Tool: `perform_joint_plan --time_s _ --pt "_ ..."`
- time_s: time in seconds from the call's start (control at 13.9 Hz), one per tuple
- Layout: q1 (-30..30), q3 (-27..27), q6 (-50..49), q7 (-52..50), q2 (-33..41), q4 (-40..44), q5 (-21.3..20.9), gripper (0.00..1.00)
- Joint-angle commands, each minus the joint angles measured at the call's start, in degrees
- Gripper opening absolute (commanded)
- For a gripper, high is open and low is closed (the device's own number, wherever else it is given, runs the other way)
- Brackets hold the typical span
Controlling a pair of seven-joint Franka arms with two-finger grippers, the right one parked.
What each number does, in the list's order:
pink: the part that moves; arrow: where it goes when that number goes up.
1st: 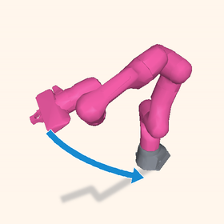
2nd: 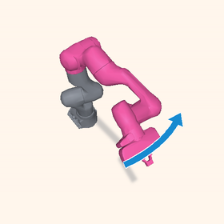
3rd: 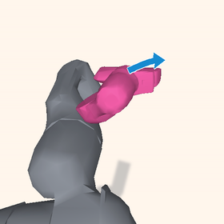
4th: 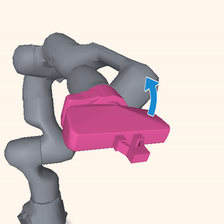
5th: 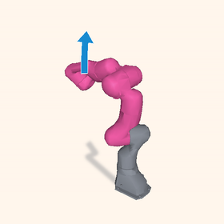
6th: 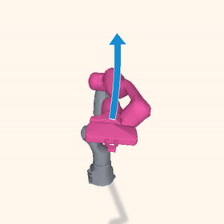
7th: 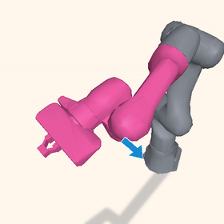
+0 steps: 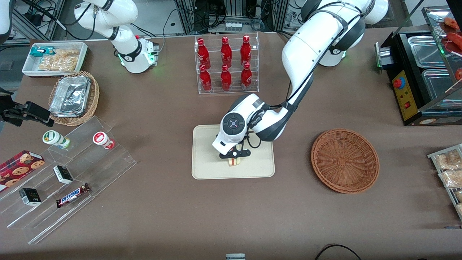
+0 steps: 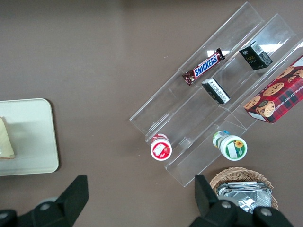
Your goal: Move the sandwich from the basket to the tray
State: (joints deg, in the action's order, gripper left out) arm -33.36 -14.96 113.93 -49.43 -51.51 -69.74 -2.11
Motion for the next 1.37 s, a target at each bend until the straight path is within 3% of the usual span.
perform_joint_plan --time_s 0.0,0.14,0.43,0.65,0.87,1.15,1.3 --pt "-0.9 1.3 -2.3 0.1 1.8 1.5 -3.2 1.00" --pt "-0.5 1.3 -6.2 0.0 4.7 1.5 -6.3 1.00" --pt "1.5 2.3 -10.1 0.0 12.5 0.9 -6.2 1.00" --pt "8.7 2.2 -19.7 0.9 19.4 -2.0 -5.7 1.00" --pt "17.6 2.2 -21.2 16.0 27.8 -9.9 -5.5 1.00" --pt "28.3 2.2 -28.5 30.9 32.4 -10.1 -5.5 1.00" --pt "31.0 2.5 -33.3 32.1 35.0 -10.2 -5.6 1.00"
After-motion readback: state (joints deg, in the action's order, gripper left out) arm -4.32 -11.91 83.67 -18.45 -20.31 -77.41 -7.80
